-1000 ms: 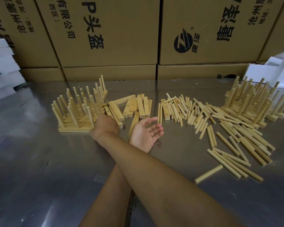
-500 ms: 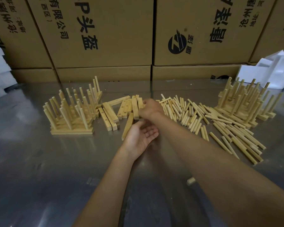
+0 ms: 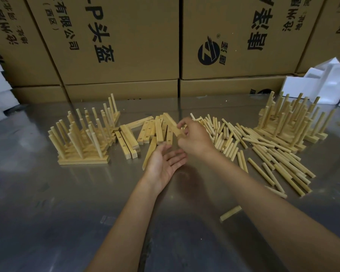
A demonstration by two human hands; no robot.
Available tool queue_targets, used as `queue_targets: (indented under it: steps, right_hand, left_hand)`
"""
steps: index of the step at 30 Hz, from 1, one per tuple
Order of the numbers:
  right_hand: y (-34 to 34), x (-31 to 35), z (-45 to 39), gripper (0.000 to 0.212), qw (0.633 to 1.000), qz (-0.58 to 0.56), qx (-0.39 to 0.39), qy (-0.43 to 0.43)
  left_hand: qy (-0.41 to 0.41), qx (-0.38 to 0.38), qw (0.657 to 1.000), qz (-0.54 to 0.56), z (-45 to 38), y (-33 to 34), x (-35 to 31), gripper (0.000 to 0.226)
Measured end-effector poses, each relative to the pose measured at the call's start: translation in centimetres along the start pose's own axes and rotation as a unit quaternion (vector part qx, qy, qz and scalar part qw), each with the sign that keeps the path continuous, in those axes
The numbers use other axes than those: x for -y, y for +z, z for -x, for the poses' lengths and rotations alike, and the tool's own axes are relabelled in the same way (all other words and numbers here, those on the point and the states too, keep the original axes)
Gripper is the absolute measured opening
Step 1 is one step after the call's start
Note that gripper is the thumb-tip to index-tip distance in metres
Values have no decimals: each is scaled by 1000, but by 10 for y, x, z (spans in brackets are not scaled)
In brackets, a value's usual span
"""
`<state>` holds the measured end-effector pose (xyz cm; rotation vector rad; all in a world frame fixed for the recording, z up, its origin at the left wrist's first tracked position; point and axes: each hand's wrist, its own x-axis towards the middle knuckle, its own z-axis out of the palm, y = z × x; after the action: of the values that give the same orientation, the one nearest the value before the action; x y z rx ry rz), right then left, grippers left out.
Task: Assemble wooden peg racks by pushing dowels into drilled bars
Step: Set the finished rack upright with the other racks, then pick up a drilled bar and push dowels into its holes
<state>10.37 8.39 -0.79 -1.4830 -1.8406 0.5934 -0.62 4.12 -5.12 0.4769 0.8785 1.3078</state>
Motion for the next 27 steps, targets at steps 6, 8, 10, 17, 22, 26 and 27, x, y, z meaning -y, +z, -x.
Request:
queue_targets:
  steps: [6, 8, 10, 17, 22, 26, 27]
  right_hand:
    - [-9, -14, 84, 34, 985, 35, 40, -166]
    - [-13, -21, 92, 33, 980, 20, 67, -187]
    - [-24, -31, 87, 26, 983, 11, 41, -176]
    - [-76, -103, 29, 18, 972, 215, -15, 95]
    - [-75, -120, 24, 26, 978, 185, -33, 93]
    - [-82, -126, 30, 18, 985, 158, -22, 72]
    - [-84, -127, 32, 16, 986, 148, -22, 66]
  left_hand:
    - [34, 29, 998, -50, 1, -2, 5, 40]
    - [37, 2, 997, -71, 2, -2, 6, 37]
    - [39, -19, 995, -86, 2, 1, 6, 38]
    - [47, -34, 985, -165, 3, 10, 8, 36]
    - [47, -29, 983, -176, 4, 10, 8, 33]
    - [40, -31, 981, -186, 4, 11, 9, 32]
    - [41, -33, 981, -188, 4, 11, 9, 31]
